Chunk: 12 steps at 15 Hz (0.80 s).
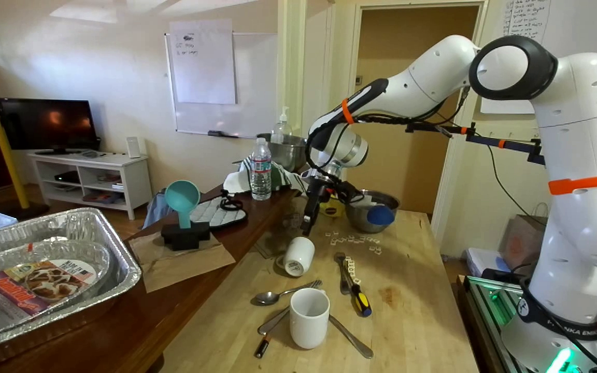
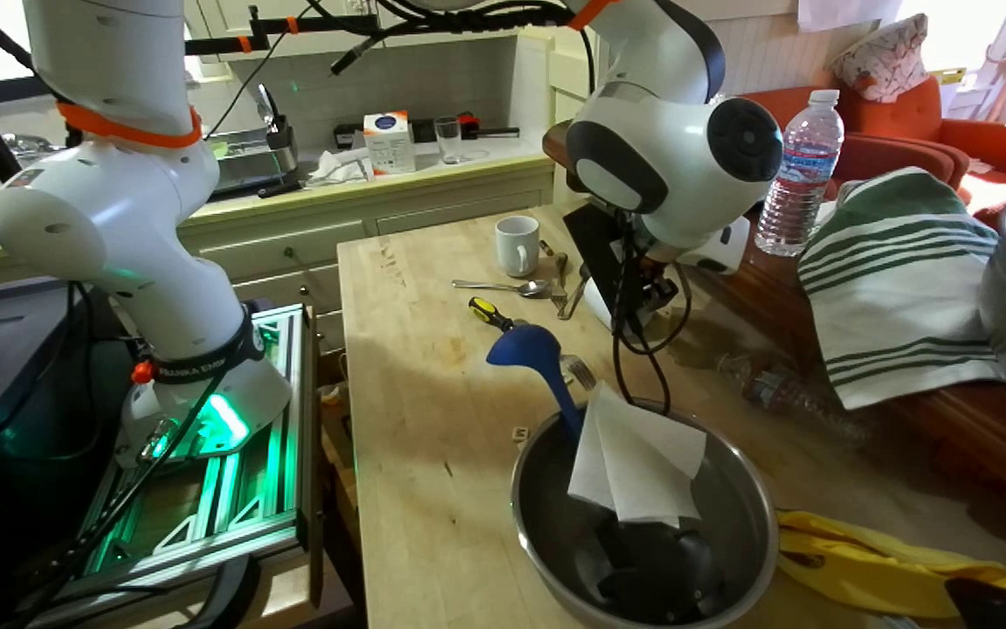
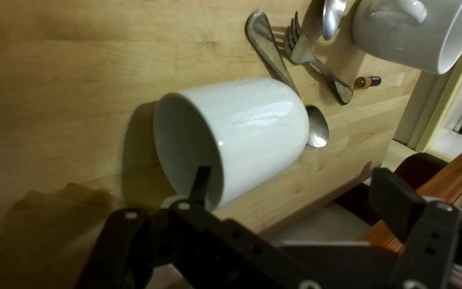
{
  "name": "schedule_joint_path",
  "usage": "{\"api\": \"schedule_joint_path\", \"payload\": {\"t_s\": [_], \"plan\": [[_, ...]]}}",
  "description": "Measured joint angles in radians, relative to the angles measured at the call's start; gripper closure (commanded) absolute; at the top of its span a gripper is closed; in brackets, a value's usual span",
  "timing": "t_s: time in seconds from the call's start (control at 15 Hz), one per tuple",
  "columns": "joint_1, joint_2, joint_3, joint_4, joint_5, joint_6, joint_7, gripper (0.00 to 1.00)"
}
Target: Move the screwdriver and the spoon to the left and make the cup stand
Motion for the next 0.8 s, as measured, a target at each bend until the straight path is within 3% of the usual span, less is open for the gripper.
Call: {"api": "schedule_joint_path", "payload": {"t_s": [0.6,0.73,0.8], "plan": [[0.0,0.06,0.018,0.049,0.0,-0.038,0.0,0.02],[0.0,0.068,0.019,0.057,-0.001,-0.04,0.0,0.11],[0.0,0.073,0.019,0.06,-0.001,-0.044,0.0,0.21]]}}
